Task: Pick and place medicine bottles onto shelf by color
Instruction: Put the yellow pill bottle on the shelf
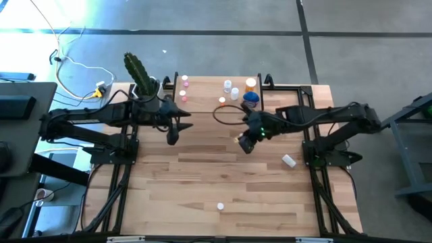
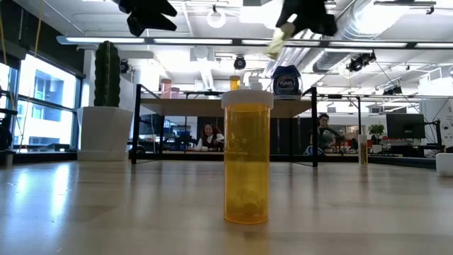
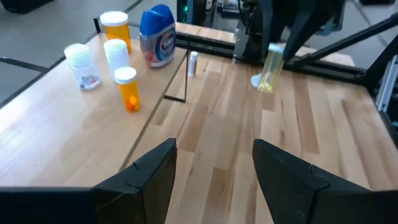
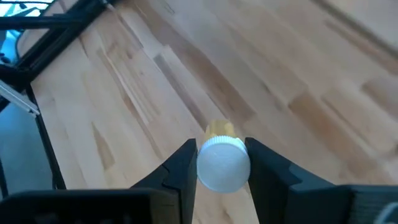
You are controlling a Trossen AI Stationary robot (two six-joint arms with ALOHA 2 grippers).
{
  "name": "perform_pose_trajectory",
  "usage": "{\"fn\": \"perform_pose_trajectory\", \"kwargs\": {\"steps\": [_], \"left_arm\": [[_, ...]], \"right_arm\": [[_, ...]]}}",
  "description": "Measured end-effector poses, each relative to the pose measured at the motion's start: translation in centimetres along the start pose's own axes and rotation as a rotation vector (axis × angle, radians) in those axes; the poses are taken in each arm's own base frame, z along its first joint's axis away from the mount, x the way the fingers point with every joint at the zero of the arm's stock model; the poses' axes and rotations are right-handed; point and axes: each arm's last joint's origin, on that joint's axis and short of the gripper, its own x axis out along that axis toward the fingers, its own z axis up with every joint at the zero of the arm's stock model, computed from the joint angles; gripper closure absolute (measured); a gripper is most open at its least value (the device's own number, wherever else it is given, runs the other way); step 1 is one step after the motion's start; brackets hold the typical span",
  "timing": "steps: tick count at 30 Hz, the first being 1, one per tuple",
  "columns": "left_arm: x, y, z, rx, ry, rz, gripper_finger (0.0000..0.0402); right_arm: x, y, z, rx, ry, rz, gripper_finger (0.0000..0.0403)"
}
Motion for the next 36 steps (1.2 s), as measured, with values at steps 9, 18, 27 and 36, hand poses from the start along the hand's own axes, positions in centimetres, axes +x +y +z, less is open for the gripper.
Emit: {"fn": "perform_pose_trajectory", "kwargs": {"steps": [9, 18, 27, 36], "left_arm": [[0.6, 0.3, -0.1, 0.019, 0.017, -0.021, 0.0202], [2.6, 0.1, 0.3, 0.023, -0.007, -0.088, 0.0202], [5.3, -0.1, 0.1, 0.020, -0.003, -0.104, 0.0202], [7.2, -0.5, 0.0, 0.018, -0.017, -0.165, 0.0202]], "right_arm": [[0.6, 0.9, 4.7, -0.073, -0.047, 0.020, 0.0299], [2.0, 1.4, 7.9, -0.105, -0.057, 0.053, 0.0299], [3.1, 2.1, 9.1, -0.128, -0.053, 0.092, 0.0299], [3.0, 2.4, 9.3, -0.127, -0.067, 0.141, 0.0299]]}}
